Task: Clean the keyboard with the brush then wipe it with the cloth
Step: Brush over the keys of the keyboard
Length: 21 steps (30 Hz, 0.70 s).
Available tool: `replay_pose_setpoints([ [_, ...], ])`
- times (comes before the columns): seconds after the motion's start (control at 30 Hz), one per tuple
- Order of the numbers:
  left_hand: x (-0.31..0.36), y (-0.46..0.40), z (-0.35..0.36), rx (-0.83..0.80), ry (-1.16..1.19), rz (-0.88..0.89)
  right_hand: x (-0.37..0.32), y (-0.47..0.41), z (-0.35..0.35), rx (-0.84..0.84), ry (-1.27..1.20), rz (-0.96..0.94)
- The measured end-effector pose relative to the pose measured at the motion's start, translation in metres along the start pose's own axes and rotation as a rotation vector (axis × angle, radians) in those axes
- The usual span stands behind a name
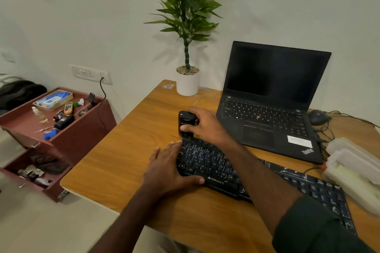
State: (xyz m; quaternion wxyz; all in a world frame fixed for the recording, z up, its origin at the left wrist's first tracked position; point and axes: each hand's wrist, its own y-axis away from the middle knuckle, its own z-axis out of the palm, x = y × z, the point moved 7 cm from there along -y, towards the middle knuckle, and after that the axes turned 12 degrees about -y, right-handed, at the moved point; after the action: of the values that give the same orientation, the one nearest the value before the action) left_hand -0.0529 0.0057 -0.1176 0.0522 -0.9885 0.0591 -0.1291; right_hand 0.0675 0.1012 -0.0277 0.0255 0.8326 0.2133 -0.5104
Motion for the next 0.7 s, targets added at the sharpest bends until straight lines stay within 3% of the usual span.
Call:
replay_pose_setpoints([
  [0.13,0.000,0.000,0.001,0.000,0.002,0.007,0.007,-0.002,-0.012,0.021,0.087,0.018],
  [0.23,0.000,0.000,0.000,0.006,0.007,0.013,0.010,0.003,-0.014,0.019,-0.021,0.026],
  [0.57,0.001,0.002,0.001,0.005,0.017,-0.003,0.017,0.014,-0.047,-0.206,0.075,0.152],
  [0.7,0.001,0.001,0.000,0.001,0.020,-0.003,0.013,0.015,-0.042,-0.126,0.141,0.098],
])
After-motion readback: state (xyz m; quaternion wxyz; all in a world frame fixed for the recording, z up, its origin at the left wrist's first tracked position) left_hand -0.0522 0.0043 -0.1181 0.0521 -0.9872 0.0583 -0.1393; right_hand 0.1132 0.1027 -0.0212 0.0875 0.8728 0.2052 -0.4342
